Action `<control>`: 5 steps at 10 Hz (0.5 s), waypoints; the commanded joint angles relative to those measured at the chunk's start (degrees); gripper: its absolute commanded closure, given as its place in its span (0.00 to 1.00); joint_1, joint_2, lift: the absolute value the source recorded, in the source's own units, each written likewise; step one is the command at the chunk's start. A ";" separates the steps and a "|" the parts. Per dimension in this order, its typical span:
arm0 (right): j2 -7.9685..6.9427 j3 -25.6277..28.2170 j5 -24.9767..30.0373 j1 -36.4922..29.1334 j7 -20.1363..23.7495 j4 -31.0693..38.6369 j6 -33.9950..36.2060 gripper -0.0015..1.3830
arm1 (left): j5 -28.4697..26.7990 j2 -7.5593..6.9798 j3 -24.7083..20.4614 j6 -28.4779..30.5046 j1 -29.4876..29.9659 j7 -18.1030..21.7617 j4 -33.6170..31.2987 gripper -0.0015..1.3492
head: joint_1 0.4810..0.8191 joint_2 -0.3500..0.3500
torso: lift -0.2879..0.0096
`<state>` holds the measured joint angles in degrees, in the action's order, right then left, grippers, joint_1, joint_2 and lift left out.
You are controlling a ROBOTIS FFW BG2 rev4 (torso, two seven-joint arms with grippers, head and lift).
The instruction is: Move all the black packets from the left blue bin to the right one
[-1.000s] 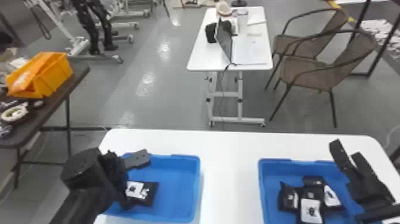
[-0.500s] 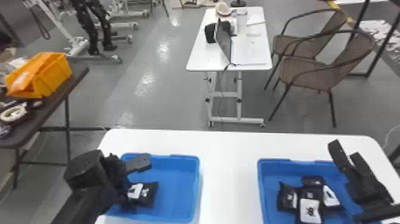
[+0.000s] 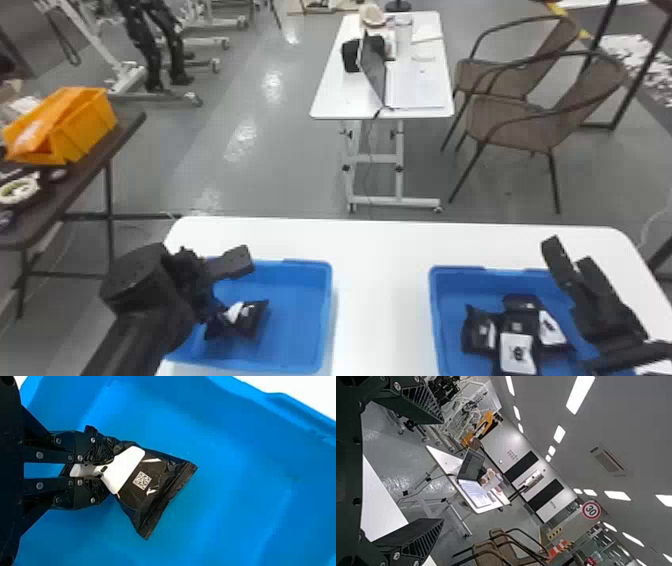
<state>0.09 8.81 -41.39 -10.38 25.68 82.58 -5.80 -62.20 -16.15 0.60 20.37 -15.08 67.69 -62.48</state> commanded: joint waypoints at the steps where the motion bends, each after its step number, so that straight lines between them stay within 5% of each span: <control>1: -0.14 -0.37 -0.10 0.27 0.16 -0.14 0.00 0.10 | 1.11 0.41 -1.48 1.25 2.60 0.78 -6.69 0.80 | 0.63 0.69 | 0.97; 3: -0.14 -0.72 -0.19 0.36 0.69 0.13 0.00 0.10 | 3.22 2.61 -4.29 3.10 8.49 0.61 -21.72 0.80 | 0.63 0.68 | 0.97; 5: -0.14 -1.86 -0.19 0.89 1.48 0.66 0.09 0.10 | 10.52 6.30 -3.24 3.27 10.68 -4.67 -30.95 0.80 | 0.63 0.64 | 0.97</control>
<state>0.09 7.35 -41.58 -9.71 27.14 83.14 -5.73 -54.16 -10.91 -3.19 23.64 -4.81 63.19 -91.19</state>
